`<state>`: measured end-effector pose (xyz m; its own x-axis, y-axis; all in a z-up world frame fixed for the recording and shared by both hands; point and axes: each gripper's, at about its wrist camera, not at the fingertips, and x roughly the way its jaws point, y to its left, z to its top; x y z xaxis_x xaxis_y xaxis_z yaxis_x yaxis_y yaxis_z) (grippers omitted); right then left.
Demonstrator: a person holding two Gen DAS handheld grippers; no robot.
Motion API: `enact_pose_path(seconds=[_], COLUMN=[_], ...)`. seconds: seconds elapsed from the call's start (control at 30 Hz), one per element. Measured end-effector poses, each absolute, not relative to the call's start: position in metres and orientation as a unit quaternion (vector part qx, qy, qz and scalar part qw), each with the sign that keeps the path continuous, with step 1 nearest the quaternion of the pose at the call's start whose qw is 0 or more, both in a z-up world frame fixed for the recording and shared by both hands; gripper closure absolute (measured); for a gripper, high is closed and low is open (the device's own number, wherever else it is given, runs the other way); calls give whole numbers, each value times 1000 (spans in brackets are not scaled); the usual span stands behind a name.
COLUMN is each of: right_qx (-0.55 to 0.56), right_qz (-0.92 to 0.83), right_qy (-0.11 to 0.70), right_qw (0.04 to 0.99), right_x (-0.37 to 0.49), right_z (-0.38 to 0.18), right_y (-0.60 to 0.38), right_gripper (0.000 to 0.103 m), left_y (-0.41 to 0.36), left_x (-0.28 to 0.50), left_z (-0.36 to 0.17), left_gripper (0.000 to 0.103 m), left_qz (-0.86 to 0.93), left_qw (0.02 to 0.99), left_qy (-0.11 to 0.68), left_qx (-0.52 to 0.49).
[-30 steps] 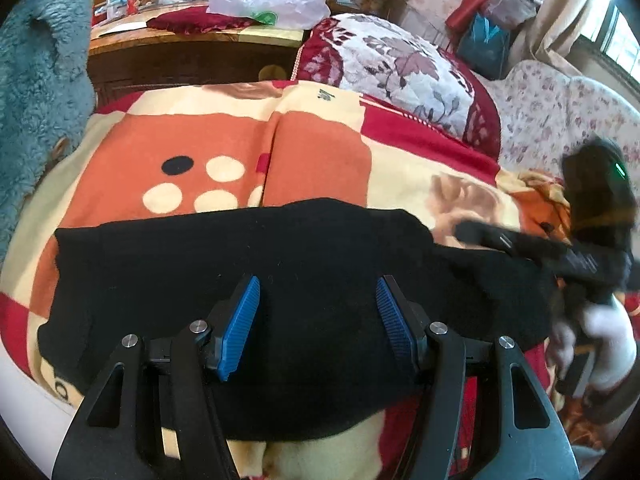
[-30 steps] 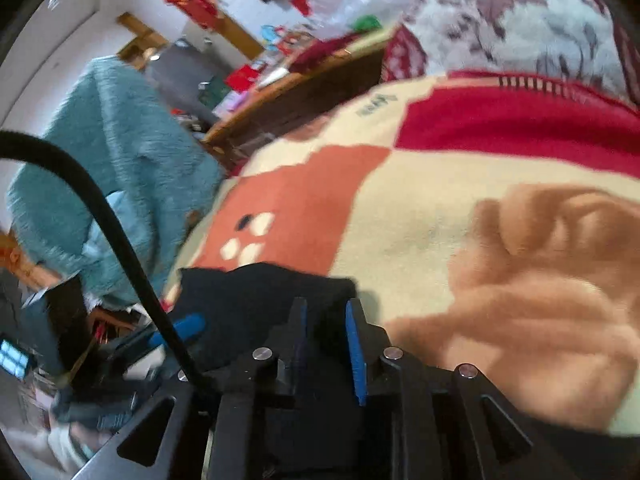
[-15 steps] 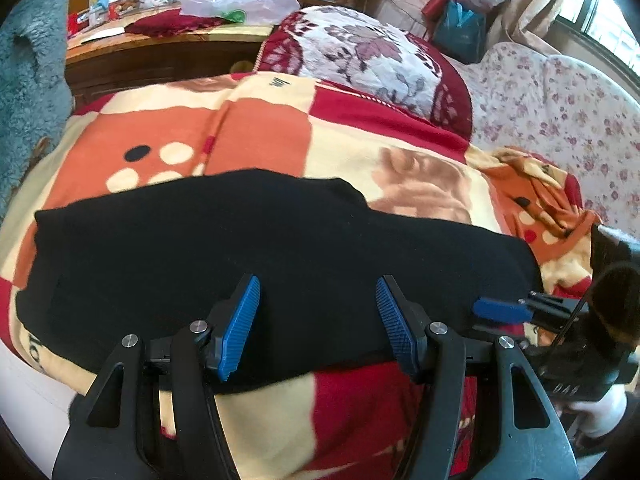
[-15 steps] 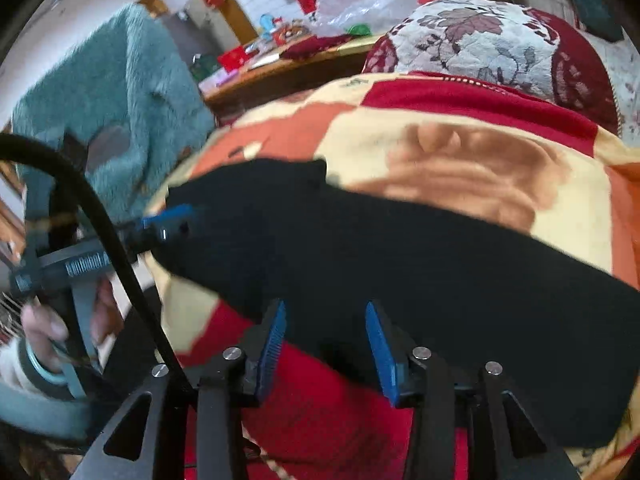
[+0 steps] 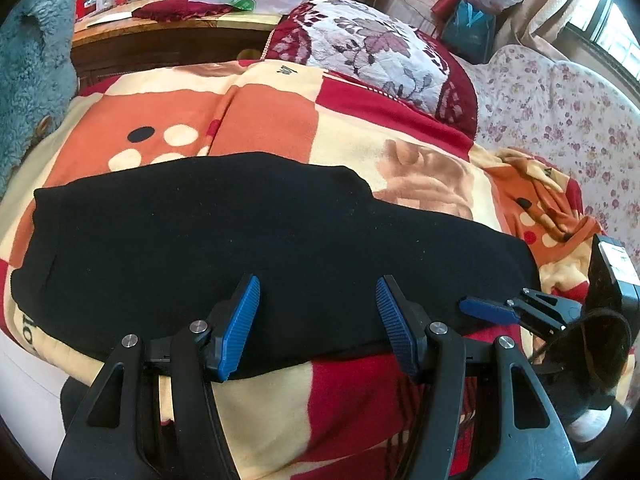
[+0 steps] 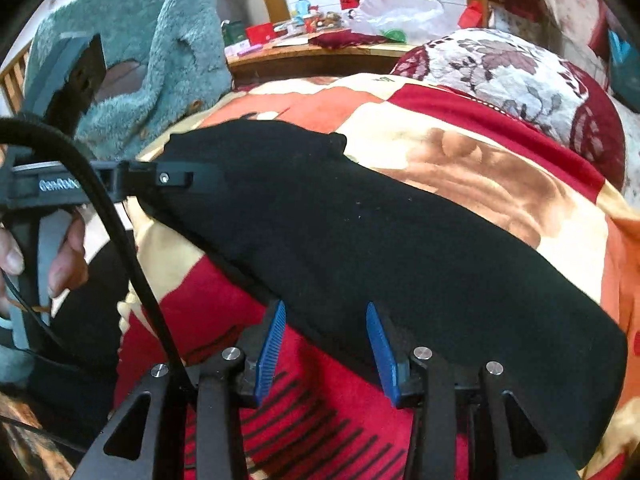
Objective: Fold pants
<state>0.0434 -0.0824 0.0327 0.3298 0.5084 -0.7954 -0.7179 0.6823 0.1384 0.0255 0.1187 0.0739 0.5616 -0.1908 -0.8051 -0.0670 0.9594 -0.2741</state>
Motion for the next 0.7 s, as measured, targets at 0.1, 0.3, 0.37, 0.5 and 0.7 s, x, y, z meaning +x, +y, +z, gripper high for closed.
enact_pose_path(seconds=[0.1, 0.3, 0.37, 0.5, 0.7], right_qx=[-133, -188, -196, -165, -124], right_qz=[399, 374, 377, 400, 426], right_qy=[427, 404, 399, 413, 441], right_qw=[800, 813, 813, 801, 780], right_x=[37, 40, 43, 48, 37], right_z=[38, 27, 27, 31, 27], right_y=[-77, -65, -64, -66, -74], right_gripper=[62, 63, 75, 95, 100], left_y=[120, 116, 117, 117, 104], left_x=[26, 25, 25, 24, 24], left_z=[75, 73, 74, 79, 80], left_gripper=[42, 42, 42, 42, 42], left_qz=[-34, -36, -35, -38, -52], left_qw=[874, 873, 872, 873, 874], left_qy=[462, 468, 468, 465, 465], left_qx=[-143, -135, -138, -142, -130])
